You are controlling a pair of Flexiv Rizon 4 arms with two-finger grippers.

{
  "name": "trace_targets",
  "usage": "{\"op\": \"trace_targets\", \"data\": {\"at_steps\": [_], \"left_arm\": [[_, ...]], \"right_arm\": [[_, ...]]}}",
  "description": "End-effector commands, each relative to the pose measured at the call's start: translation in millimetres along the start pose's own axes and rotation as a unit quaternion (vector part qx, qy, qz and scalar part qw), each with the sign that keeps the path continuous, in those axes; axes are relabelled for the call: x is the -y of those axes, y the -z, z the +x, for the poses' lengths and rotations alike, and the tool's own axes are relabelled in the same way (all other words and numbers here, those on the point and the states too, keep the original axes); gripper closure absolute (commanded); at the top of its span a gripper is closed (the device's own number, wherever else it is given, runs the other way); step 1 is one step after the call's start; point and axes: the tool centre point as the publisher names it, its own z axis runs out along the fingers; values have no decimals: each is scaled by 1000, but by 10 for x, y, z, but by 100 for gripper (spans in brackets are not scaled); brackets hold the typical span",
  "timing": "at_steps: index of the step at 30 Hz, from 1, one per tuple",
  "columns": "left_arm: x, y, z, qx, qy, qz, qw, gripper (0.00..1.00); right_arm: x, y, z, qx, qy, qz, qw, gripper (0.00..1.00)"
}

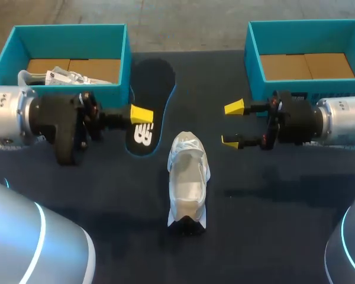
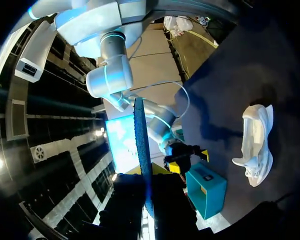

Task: Take the shoe out of the shoebox, open the shoe tongue, remove and reinsert the insole, then place the shoe into the shoebox

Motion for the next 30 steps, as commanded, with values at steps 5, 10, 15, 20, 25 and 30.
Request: {"op": "trace_targets", "data": {"at_steps": [5,10,15,20,25,30], "left_arm": [[-141,16,324,4,-25,-7,1000,100],[-141,16,324,4,-25,-7,1000,100],[-141,16,324,4,-25,-7,1000,100],[-141,16,324,4,-25,-7,1000,100],[-165,-4,390,1,-25,-3,1000,100],[-268,-48,617,-3,-26,-1,1000,100]], "right_arm": [[10,-12,-1,1,0,-1,1000,0],[10,-12,-1,1,0,-1,1000,0],[10,-12,-1,1,0,-1,1000,0],[10,-12,-1,1,0,-1,1000,0],[10,-12,-1,1,0,-1,1000,0],[10,-12,-1,1,0,-1,1000,0]]}}
